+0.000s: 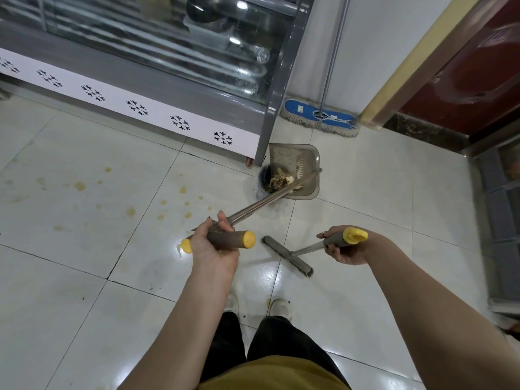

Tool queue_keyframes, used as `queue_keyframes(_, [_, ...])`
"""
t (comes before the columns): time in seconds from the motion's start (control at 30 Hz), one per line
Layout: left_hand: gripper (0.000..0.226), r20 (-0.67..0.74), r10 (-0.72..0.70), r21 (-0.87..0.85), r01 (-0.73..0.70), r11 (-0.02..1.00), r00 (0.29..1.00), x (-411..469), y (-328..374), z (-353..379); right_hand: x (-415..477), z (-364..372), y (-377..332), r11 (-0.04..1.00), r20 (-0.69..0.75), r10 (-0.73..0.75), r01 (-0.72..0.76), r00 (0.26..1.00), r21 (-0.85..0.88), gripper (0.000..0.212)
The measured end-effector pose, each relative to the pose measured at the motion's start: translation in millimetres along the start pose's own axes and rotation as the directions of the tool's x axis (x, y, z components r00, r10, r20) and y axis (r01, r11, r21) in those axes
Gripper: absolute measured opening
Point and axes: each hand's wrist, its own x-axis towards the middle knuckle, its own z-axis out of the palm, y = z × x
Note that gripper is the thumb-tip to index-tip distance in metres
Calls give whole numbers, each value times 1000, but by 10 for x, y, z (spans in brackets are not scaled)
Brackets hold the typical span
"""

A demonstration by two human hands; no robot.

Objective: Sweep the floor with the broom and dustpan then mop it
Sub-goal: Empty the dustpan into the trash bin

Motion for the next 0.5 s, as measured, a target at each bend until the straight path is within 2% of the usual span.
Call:
queue_keyframes(0.1, [7, 15, -2, -42, 3, 999, 1000, -85, -19, 124, -20, -41, -5, 1000, -1, -5, 5, 1000, 2, 15])
queue_keyframes(0.5, [5, 7, -59, -169, 60, 984, 998, -91, 59, 34, 11, -38, 4, 1000, -41, 15, -16, 999, -18, 9])
